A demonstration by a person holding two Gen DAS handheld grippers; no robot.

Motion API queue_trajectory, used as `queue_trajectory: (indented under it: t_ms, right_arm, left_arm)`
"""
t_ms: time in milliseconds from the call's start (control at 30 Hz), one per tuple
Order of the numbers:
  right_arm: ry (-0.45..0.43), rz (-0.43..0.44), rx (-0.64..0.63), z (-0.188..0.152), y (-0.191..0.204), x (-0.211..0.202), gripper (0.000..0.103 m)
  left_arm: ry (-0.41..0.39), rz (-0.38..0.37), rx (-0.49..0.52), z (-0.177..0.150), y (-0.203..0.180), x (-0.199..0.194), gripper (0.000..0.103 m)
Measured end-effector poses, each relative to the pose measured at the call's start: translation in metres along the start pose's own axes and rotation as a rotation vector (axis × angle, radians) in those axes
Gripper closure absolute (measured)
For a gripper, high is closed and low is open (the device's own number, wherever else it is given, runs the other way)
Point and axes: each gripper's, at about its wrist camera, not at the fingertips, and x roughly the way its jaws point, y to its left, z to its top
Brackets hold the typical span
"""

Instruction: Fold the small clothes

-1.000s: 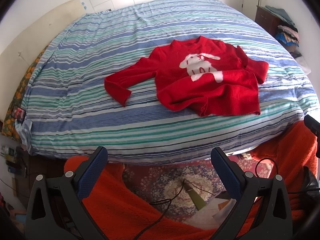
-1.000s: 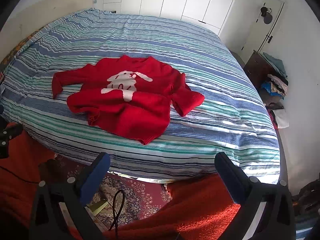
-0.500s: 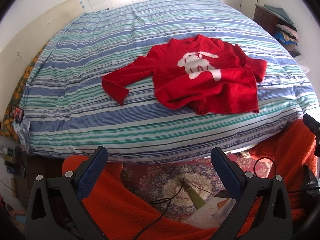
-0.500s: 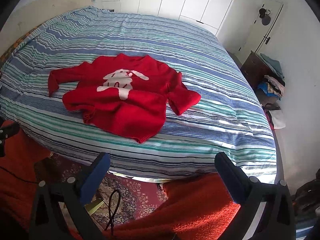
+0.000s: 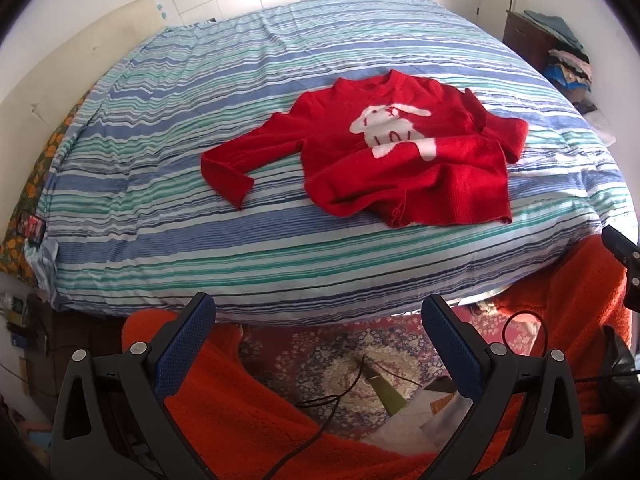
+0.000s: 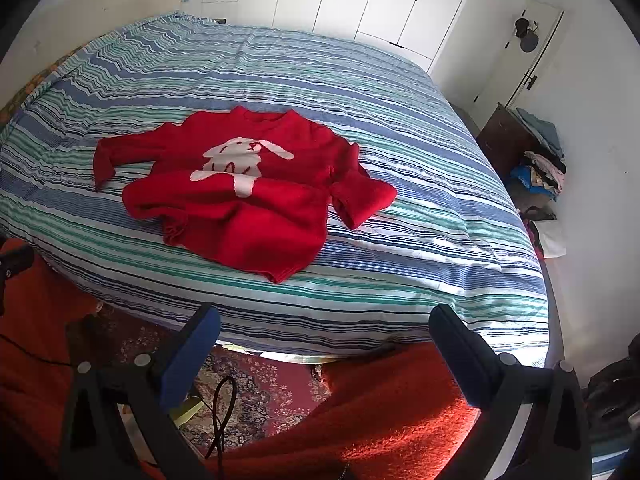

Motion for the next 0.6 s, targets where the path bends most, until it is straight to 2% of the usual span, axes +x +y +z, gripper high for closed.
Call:
queue_trajectory:
  t_ms: [600]
  right_arm:
    - [0.005, -0.006, 0.003, -0.0041, -0.0012, 0.0021, 0.0]
  left_arm:
    - [0.003, -0.002, 0.009, -0.0028, -0.0042, -0.0021, 0.0]
